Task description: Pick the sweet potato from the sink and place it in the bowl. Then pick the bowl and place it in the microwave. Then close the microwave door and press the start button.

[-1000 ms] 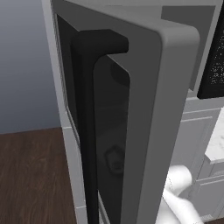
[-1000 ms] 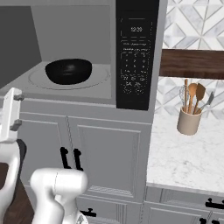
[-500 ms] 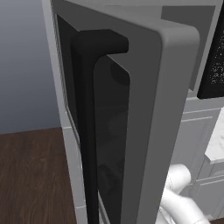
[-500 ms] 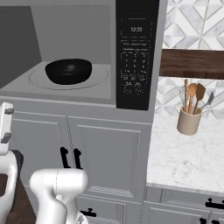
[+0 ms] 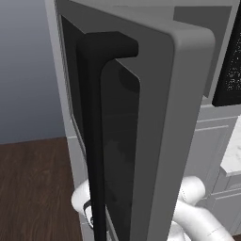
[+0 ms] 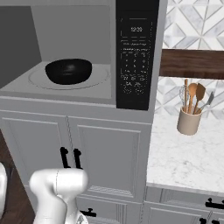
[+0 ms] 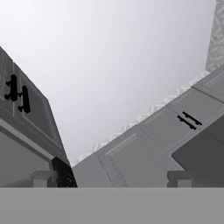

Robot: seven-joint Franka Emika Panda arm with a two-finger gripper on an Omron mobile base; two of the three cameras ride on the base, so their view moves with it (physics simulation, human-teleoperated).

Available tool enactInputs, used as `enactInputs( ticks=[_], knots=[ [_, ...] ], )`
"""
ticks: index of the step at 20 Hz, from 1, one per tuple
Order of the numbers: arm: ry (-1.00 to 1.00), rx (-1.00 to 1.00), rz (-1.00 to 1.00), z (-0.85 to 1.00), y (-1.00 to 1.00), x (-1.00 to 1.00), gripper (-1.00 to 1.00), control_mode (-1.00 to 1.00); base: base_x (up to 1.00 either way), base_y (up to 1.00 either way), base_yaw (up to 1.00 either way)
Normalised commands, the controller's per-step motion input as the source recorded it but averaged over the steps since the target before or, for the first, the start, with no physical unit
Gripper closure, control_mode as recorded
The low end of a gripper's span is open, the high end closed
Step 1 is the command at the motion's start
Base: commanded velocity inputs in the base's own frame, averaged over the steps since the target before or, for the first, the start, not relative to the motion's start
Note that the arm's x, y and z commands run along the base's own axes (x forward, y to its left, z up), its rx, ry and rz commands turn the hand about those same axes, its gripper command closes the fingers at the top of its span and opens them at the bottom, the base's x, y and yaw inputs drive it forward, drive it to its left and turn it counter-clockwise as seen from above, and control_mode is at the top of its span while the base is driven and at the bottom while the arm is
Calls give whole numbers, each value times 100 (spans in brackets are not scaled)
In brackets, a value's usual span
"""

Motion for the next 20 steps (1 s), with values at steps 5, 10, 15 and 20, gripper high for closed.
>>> enactInputs(
  ticks=[5,10,15,20],
  knots=[
    [0,0,0,-37,66,7,-100,-100,0,0,0],
    [0,0,0,-31,58,15,-100,-100,0,0,0],
    [0,0,0,-14,53,10,-100,-100,0,0,0],
    [-2,0,3,-7,53,9,-100,-100,0,0,0]
  ],
)
